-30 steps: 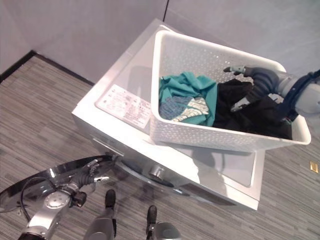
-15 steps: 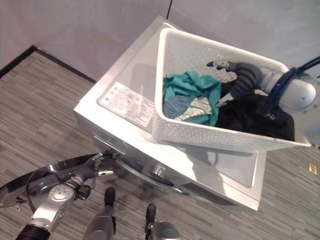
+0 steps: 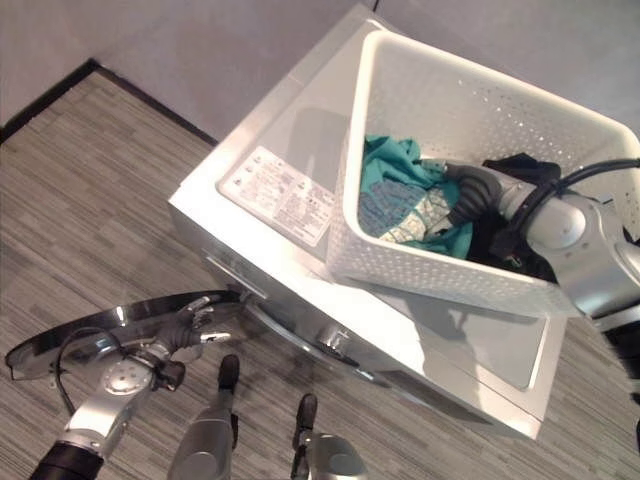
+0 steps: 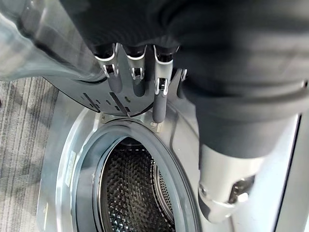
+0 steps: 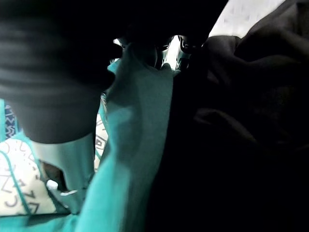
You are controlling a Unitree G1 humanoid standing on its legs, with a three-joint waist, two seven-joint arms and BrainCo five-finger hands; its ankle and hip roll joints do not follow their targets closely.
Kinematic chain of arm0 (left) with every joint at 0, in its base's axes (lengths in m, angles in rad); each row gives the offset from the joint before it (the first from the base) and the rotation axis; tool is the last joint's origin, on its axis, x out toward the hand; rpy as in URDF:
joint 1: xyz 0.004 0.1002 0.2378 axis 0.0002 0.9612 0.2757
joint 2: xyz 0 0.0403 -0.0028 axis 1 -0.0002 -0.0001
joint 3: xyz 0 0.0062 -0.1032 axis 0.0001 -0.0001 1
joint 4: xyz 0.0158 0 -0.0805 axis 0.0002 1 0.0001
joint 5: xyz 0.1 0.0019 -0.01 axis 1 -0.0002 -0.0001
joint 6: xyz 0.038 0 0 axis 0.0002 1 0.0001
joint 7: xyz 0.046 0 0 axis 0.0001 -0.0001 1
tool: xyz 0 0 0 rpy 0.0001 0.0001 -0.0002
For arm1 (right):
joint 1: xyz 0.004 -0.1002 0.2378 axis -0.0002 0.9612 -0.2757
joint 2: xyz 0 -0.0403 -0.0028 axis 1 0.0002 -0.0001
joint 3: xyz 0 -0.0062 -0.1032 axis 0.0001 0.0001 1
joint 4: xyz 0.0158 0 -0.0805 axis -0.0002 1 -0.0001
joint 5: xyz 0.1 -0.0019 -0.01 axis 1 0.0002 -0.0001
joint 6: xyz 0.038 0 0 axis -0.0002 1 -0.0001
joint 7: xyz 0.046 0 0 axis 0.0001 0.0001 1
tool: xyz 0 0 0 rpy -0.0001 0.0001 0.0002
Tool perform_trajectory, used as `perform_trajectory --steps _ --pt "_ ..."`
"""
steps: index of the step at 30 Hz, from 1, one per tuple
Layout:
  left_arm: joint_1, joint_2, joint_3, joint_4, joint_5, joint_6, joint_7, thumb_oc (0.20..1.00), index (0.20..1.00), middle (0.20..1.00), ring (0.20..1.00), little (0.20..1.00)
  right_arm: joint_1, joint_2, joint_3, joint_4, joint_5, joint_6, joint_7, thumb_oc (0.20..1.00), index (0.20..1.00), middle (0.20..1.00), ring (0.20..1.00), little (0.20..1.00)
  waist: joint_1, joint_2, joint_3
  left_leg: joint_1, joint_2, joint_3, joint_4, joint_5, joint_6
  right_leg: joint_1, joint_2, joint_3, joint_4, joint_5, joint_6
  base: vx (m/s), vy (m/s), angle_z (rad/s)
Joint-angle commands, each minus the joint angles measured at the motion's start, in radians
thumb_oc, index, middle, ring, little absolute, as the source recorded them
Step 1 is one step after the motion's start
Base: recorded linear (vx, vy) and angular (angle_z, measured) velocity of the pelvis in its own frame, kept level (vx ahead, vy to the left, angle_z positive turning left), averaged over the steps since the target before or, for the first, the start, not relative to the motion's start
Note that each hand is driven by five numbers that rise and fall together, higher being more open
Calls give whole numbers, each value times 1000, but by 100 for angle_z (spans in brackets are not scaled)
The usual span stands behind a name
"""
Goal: Grab the laundry basket,head to the washer,open it,put in the laundry and shut it.
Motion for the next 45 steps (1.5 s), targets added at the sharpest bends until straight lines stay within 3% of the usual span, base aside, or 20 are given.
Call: perform_trajectory --steps 1,7,8,9,10,11,18,26,36,45 --pt "23 26 13 -6 -23 -27 43 1000 1000 1000 1000 1000 35 54 32 18 -82 6 -8 1000 1000 1000 1000 1000 49 19 -14 -6 79 -65 89 -163 -5 -128 -106 -46 138 -14 59 -50 -14 15" --pt "21 35 21 -36 -18 -32 57 1000 1000 1000 1000 1000 190 153 22 133 -272 -3 -2 1000 1000 1000 1000 1000 87 52 23 -78 46 -130 95 -141 -8 -147 -118 -98 149 -31 50 -22 -33 24" --pt "21 36 22 -36 -12 -30 56 1000 1000 1000 1000 1000 213 161 20 143 -293 -7 8 827 827 827 827 827 91 55 21 -82 45 -141 97 -146 -11 -144 -117 -107 152 -41 48 2 -30 43" --pt "20 37 21 -36 -12 -30 56 1000 1000 1000 1000 1000 215 161 16 143 -294 -8 8 583 583 583 583 583 88 55 19 -89 41 -145 96 -139 -9 -147 -119 -111 150 -36 49 20 -28 32" --pt "18 37 25 -37 -7 -27 53 1000 1000 1000 1000 1000 233 168 20 154 -316 -13 17 442 442 442 442 442 94 57 17 -93 38 -153 96 -139 -10 -147 -120 -117 152 -40 48 17 -20 32" --pt "18 38 31 -40 5 -23 47 1000 1000 1000 1000 1000 265 171 11 155 -323 -8 35 200 200 200 200 200 96 58 11 -98 32 -164 98 -140 -9 -146 -121 -125 156 -46 46 29 -27 25" --pt "18 34 52 -45 22 -23 43 1000 1000 1000 1000 1000 277 163 1 114 -329 -16 59 200 200 200 200 200 95 51 -4 -96 29 -169 99 -147 -4 -151 -123 -124 167 -48 48 17 -4 12" --pt "18 15 62 -43 15 -27 55 1000 1000 1000 1000 1000 228 208 -34 106 -332 -17 -5 200 200 200 200 200 86 48 -7 -84 33 -152 94 -153 2 -156 -124 -117 166 -44 50 -4 4 -2" --pt "13 9 69 -16 2 -28 69 1000 1000 1000 1000 1000 184 273 -154 93 -302 -19 -145 200 200 200 200 200 71 45 -38 -76 36 -143 103 -165 3 -149 -119 -109 163 -48 46 -2 -1 -2" --pt "12 20 72 6 -13 -50 73 1000 1000 1000 1000 1000 12 212 -184 68 -211 -58 -260 200 200 200 200 200 62 37 -71 -53 41 -127 111 -186 5 -137 -114 -89 164 -54 44 0 10 -5"
